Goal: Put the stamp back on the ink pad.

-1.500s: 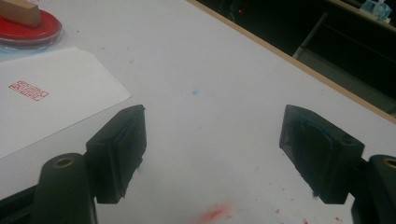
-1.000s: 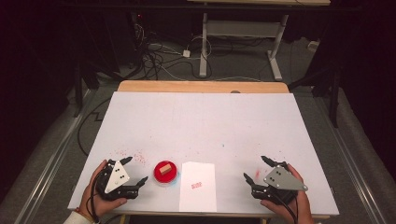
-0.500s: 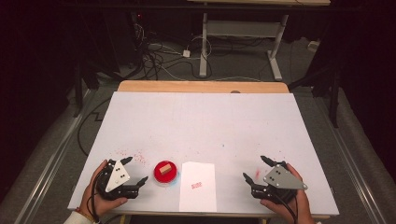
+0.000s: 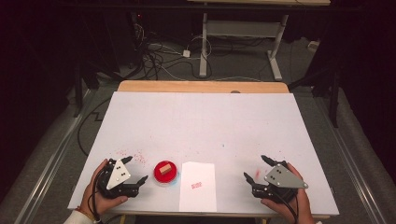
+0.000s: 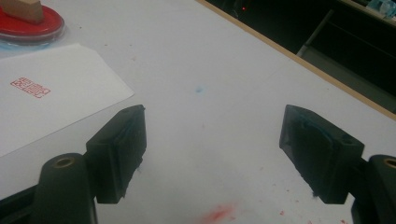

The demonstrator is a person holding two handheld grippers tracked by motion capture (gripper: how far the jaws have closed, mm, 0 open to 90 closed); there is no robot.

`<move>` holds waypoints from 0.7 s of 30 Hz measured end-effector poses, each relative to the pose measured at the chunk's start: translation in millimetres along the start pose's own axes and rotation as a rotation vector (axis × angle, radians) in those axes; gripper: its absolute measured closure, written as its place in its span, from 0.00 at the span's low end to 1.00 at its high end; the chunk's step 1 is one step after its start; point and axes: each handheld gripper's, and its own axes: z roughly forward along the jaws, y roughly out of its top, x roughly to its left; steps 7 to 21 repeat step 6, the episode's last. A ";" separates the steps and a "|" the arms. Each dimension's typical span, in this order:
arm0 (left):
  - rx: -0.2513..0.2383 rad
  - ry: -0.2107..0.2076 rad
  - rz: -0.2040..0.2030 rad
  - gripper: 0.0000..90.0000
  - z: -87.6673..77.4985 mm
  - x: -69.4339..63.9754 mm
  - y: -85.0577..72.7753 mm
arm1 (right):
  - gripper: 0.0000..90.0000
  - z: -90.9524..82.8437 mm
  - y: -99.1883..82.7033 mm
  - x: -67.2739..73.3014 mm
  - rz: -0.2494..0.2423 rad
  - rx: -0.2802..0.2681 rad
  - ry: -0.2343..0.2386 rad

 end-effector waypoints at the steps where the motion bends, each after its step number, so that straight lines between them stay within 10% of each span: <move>1: 0.001 0.000 0.002 0.19 -0.3 0.3 0.2 | 0.26 0.0 -0.2 0.0 0.000 0.002 -0.001; 21: -0.004 0.004 -0.002 0.19 -0.7 1.0 0.5 | 0.26 -0.1 -0.4 0.0 0.000 0.002 0.000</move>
